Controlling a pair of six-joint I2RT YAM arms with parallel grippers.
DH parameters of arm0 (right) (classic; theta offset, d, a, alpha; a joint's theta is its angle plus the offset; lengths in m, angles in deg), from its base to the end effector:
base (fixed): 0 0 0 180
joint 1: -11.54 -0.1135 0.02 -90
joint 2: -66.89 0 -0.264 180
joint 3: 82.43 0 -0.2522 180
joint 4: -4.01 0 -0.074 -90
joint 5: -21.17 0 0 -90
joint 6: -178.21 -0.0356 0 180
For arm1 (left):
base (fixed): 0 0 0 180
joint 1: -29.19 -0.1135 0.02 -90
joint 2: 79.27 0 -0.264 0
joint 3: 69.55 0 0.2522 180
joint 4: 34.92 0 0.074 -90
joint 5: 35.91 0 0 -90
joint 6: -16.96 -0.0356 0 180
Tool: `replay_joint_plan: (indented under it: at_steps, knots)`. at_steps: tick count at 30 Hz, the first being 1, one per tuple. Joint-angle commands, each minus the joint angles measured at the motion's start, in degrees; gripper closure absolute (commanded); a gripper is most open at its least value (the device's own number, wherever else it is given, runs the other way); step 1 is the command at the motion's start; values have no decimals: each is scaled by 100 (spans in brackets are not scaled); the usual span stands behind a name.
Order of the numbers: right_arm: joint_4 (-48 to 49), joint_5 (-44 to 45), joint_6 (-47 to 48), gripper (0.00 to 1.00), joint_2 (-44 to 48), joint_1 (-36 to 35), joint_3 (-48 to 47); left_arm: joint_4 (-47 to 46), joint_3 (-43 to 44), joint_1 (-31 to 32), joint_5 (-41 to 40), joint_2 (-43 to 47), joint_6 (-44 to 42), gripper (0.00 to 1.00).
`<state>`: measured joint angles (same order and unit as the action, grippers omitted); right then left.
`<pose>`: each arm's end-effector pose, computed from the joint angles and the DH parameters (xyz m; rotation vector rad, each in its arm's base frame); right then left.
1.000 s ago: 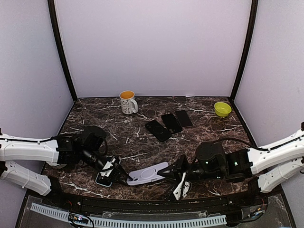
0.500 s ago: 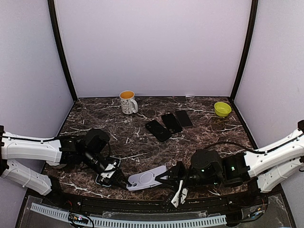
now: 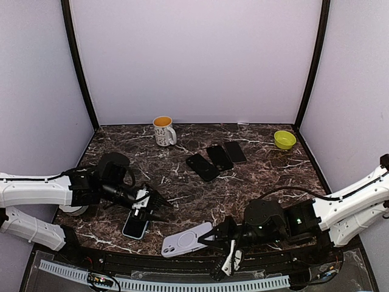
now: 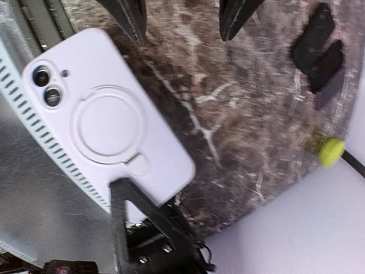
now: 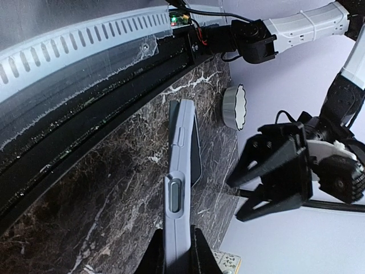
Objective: Take the phone out of the phone case
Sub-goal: Remove the top left corner of the phone from the phone case.
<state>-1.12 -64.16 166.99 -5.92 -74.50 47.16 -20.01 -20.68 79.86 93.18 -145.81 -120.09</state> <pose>0.0217 0.2714 0.2190 -2.0243 0.3209 -0.0047 0.1353 -0.2005 0.2244 1.8060 1.0485 -0.7628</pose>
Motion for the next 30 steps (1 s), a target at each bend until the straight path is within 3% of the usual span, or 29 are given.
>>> replay_joint_plan:
  at_steps: [1,7,12,16,20,26,30]
  knots:
    - [737,91,-808,100,321,92,161,-1012,-12,-266,-502,573,188,50]
    - [1141,425,-2478,100,703,723,80,-1713,-282,-600,-754,1080,267,43]
    - [2122,592,-4052,100,1188,1345,281,-2303,-484,-729,-1002,1291,434,43]
    - [2258,474,-5424,100,1492,1946,204,-2777,-599,-818,-1193,1371,640,43]
    - [2451,419,-6143,100,1721,2169,241,-3210,-639,-841,-1847,1369,841,41]
    - [2838,713,-6995,100,1789,2366,316,-3600,-800,-857,-1793,1435,1035,37]
    - [3010,448,-7603,100,1824,2516,298,-3574,-804,-890,-1533,1409,1206,32]
